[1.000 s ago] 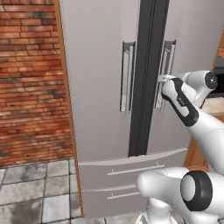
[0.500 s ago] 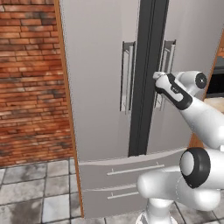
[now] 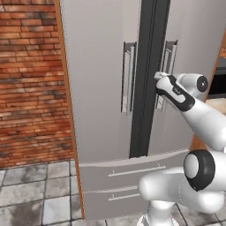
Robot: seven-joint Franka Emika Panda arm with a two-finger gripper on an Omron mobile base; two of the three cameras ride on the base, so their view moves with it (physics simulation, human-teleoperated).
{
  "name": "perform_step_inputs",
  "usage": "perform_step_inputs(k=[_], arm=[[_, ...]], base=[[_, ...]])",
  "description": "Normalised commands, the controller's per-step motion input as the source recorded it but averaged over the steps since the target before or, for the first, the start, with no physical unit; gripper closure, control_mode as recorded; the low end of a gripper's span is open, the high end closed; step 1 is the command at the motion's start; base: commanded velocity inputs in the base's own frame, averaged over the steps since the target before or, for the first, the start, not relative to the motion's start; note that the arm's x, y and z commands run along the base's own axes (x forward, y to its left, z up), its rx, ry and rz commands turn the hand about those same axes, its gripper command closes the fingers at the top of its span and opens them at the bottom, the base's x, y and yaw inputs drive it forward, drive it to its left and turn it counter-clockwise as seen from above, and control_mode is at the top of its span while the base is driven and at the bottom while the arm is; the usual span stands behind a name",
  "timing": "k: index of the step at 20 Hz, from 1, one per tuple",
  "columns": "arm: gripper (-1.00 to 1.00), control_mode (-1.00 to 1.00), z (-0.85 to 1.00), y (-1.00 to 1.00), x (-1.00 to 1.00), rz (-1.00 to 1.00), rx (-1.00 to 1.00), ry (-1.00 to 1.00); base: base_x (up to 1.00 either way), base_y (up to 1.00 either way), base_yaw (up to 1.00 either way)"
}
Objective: Retrieve the sausage and cheese from the fridge and place them on the cutting board on the counter.
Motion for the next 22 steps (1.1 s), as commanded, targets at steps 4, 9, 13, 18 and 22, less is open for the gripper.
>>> perform_step_inputs(k=[4, 9, 13, 18, 22], arm=[[1.0, -1.0, 0.0, -0.09, 0.59, 0.03, 0.01, 0.09], [1.0, -1.0, 0.0, 0.0, -0.05, 0.0, 0.0, 0.0], [1.0, -1.0, 0.0, -0.07, -0.5, 0.01, -0.06, 0.0], [1.0, -1.0, 0.0, -0.24, -0.92, 0.07, -0.14, 0.0], [1.0, -1.0, 0.0, -0.64, -1.0, 0.19, -0.21, 0.0]], base=[[0.0, 0.0, 0.0], [0.0, 0.0, 0.0], [0.0, 0.0, 0.0], [0.0, 0.0, 0.0], [0.0, 0.0, 0.0]])
